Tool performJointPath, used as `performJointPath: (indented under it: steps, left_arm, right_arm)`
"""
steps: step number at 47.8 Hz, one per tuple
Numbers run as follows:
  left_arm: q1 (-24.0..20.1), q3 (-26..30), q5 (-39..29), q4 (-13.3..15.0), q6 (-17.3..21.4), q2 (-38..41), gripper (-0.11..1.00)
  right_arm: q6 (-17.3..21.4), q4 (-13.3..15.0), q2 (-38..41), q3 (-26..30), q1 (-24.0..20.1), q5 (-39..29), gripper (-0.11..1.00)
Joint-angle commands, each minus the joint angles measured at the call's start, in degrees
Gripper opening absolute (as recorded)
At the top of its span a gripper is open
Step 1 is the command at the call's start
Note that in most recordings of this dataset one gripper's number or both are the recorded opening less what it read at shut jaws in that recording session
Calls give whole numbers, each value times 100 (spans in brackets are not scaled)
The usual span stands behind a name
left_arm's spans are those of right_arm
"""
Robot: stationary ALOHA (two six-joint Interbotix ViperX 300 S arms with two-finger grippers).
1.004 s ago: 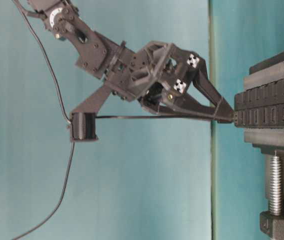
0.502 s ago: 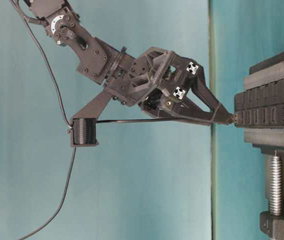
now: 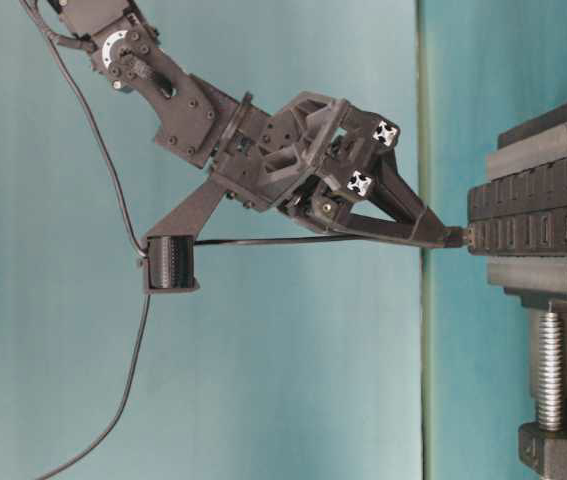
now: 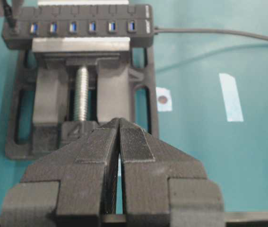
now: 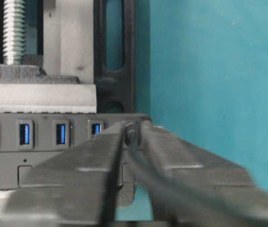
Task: Insert the USB into the second port from the front of the fixed hub.
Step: 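Close the right gripper on the black USB plug at the hub, then pull the USB plug out of the port with the right gripper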
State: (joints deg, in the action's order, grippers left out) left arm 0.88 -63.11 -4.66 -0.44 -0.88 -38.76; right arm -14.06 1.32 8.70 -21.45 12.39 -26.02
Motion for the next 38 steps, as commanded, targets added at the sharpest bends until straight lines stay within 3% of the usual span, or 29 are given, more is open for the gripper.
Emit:
performJointPath:
  steps: [1,25,38]
  left_arm:
    - [0,88,26,-18,-9,-9,0]
    - [0,79,53,-18,-9,-18,0]
    - [0,70,62,-18,-9,-18,0]
  right_arm:
    - [-35,9,-105,132,-26,9,14]
    - [35,-26,-123,281,-53,-158,10]
    - [70,-35,-255,519,-97,-606,10]
